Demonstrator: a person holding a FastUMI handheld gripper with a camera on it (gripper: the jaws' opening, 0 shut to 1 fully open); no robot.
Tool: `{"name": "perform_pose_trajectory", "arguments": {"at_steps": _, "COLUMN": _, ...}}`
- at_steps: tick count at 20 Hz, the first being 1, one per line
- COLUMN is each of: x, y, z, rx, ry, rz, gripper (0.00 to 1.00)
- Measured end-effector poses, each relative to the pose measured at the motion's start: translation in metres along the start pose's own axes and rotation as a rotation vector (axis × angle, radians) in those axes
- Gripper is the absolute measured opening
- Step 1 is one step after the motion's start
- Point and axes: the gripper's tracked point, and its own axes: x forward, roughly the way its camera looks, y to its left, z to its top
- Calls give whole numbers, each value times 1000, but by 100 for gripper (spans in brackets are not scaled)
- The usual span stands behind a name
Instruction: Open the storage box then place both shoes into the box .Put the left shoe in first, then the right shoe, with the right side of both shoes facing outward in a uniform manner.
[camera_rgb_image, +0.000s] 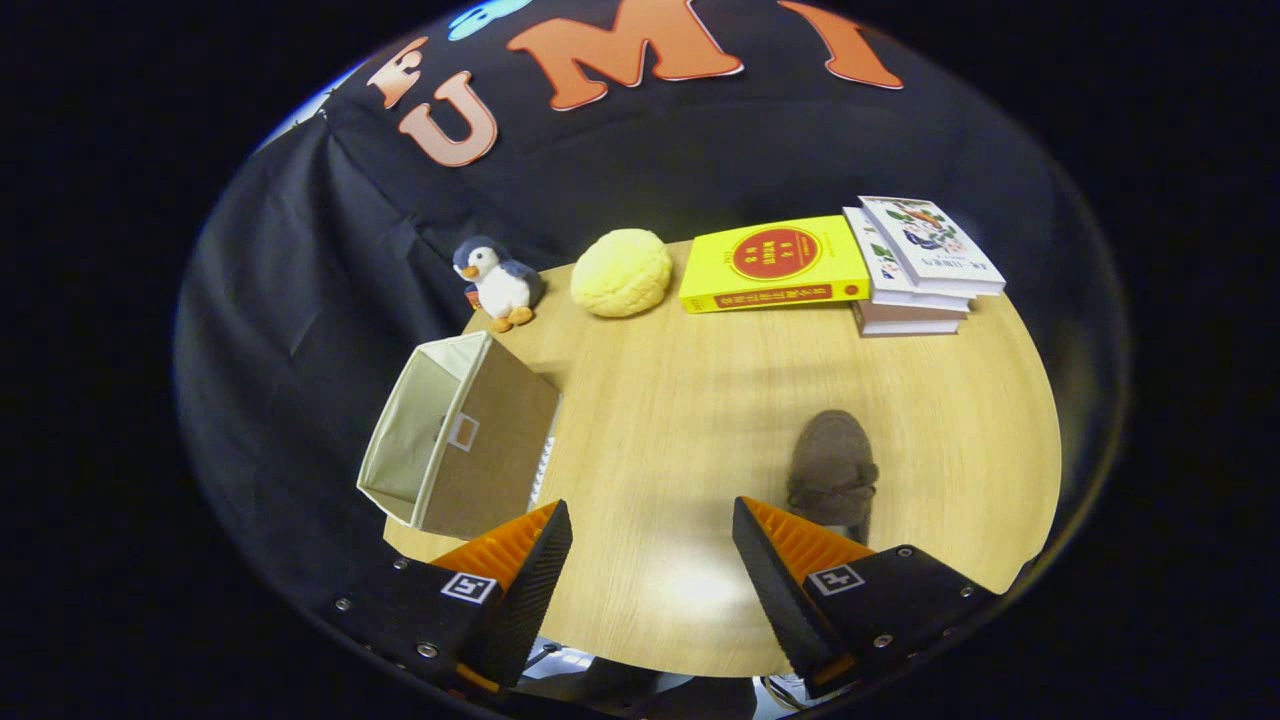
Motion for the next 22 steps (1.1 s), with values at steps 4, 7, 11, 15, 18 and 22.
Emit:
{"name": "perform_pose_trajectory", "arguments": {"at_steps": 4, "x": -1, "y": -49, "z": -21, "rx": 15, "ry": 22, "rz": -61, "gripper": 96}}
{"name": "perform_pose_trajectory", "arguments": {"at_steps": 7, "x": 3, "y": -77, "z": -35, "rx": 19, "ry": 32, "rz": -89, "gripper": 96}}
{"name": "perform_pose_trajectory", "arguments": {"at_steps": 11, "x": 16, "y": -109, "z": -57, "rx": 11, "ry": 66, "rz": -116, "gripper": 90}}
{"name": "perform_pose_trajectory", "arguments": {"at_steps": 15, "x": 44, "y": -139, "z": -73, "rx": 2, "ry": 82, "rz": -156, "gripper": 87}}
{"name": "perform_pose_trajectory", "arguments": {"at_steps": 18, "x": 64, "y": -152, "z": -78, "rx": 15, "ry": 79, "rz": -168, "gripper": 80}}
{"name": "perform_pose_trajectory", "arguments": {"at_steps": 22, "x": 86, "y": -167, "z": -67, "rx": 40, "ry": 38, "rz": -202, "gripper": 69}}
